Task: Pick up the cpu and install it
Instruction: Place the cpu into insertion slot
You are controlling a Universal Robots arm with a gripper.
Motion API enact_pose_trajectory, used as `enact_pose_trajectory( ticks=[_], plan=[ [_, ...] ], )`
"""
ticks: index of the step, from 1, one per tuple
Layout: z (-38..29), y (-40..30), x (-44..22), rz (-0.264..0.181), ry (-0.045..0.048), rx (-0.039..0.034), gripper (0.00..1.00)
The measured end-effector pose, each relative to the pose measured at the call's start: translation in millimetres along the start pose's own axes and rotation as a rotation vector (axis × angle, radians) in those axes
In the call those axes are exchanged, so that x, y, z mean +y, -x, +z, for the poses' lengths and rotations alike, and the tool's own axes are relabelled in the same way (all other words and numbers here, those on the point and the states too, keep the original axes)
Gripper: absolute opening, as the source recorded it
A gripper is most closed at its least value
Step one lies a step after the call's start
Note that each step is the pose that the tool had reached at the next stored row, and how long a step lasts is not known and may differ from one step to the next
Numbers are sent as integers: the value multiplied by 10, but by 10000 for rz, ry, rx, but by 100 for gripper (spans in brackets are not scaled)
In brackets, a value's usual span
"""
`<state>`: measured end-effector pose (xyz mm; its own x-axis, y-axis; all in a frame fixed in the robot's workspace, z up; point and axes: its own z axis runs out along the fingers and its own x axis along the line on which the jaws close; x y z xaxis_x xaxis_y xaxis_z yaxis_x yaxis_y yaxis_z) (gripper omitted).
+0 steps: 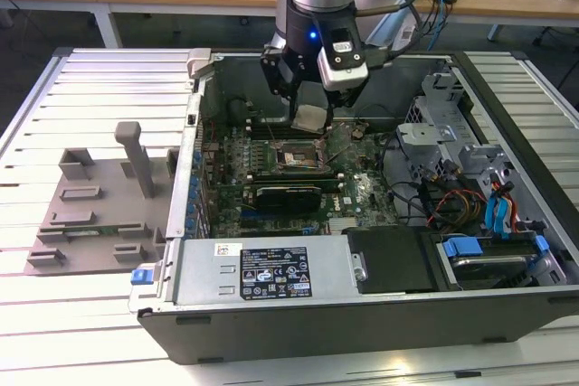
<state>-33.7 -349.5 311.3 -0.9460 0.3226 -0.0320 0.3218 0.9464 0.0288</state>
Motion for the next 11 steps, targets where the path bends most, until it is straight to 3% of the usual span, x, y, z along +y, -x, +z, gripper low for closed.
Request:
enact_pose_trajectory(
  ticks=[8, 11],
  plan=[
    [2, 0, 0, 1085, -35, -31, 55],
    [4, 0, 0, 1677, -54, -48, 55]
  ],
)
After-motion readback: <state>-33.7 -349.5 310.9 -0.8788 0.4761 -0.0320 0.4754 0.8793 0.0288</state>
